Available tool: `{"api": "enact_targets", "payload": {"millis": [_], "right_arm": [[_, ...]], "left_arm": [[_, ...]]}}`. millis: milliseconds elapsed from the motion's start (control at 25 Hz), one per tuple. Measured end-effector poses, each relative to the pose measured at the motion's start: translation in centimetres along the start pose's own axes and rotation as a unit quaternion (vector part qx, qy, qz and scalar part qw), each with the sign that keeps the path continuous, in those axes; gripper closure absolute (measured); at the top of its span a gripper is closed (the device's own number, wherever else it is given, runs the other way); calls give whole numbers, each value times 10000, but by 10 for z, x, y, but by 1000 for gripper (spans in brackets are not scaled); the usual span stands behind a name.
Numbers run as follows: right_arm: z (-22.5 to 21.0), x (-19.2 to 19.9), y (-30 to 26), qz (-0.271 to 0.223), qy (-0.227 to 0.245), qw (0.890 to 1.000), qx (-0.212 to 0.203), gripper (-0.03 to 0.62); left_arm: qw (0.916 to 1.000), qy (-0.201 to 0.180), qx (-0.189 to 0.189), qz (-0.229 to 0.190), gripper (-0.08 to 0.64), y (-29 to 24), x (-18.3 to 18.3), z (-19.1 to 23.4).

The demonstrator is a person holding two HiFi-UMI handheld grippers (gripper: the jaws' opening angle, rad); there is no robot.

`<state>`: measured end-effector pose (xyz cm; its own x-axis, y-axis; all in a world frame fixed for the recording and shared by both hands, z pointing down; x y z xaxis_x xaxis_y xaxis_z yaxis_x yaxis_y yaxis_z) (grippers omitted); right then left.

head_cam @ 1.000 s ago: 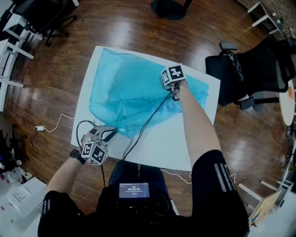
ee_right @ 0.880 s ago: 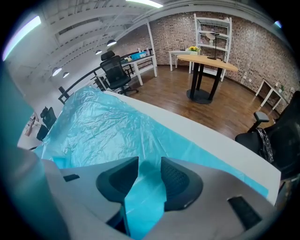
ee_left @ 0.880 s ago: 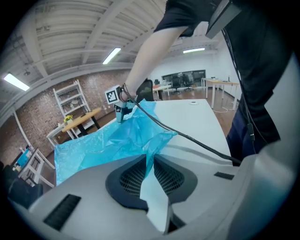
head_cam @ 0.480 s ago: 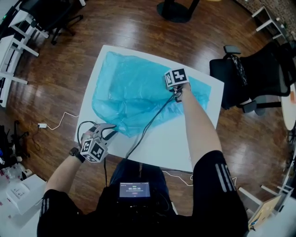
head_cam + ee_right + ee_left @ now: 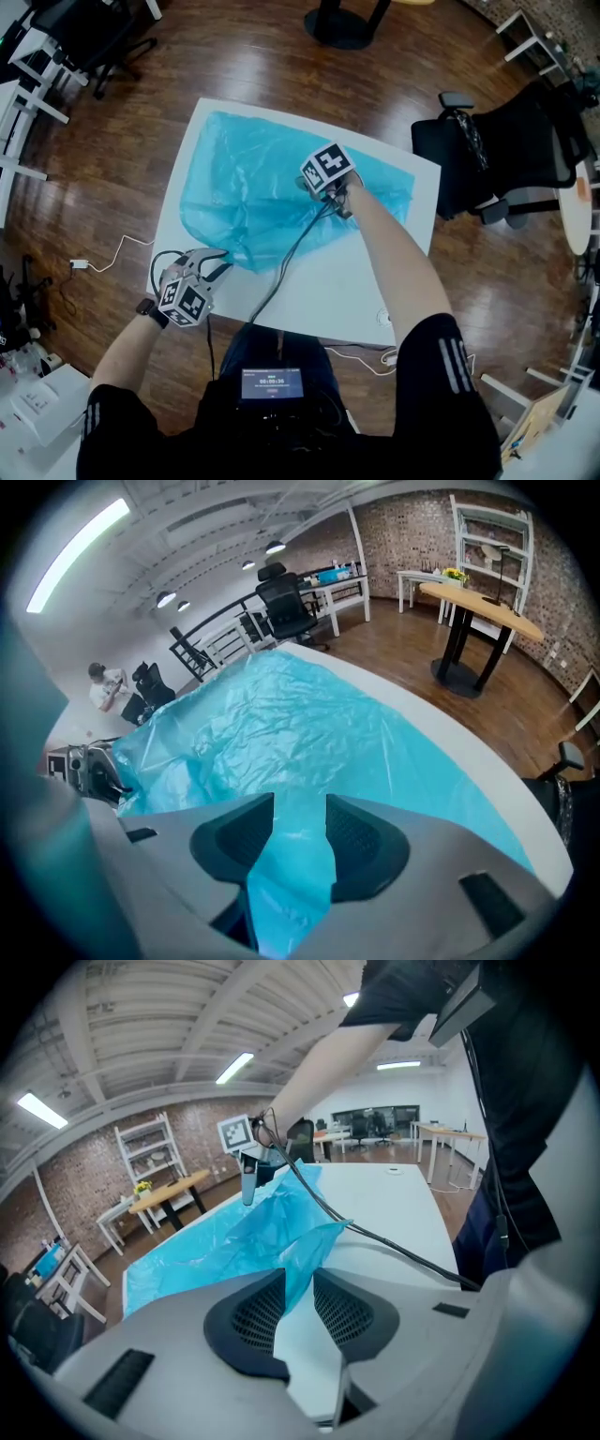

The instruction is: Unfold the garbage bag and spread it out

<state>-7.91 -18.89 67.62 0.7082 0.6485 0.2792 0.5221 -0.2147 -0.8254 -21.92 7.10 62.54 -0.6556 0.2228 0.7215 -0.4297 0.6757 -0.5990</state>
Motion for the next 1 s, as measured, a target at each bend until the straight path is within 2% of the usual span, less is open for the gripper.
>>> {"api": "enact_targets", "payload": {"millis": [160,320,480,1000], "right_arm": [[-17,23,-9,250,-303,9989,262,388],[-25,26,-12,-48,-542,9979,346,390],[-32,24,-9,-76,-483,9974,528,390],[-33,21,-6,-172,-456,9966,659,390]], "left_arm": [[10000,23,55,5,459,1,1,-5],[9999,71,92,34,459,3,10,-8],[9998,126,142,88,459,5,16,-11],[9976,533,230,364,457,29,35,-25]]}}
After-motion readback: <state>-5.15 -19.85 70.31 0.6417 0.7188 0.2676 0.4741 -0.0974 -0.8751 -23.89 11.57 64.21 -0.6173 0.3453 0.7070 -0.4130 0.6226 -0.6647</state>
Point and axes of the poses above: the fingertips, and each gripper's own axes: y backward along the fingers, z to its left, x out of its underside, the point moved 1 cm from there along y, backward along the fingers, and after that the axes turned 14 degrees about -x, right-handed, at the moved point
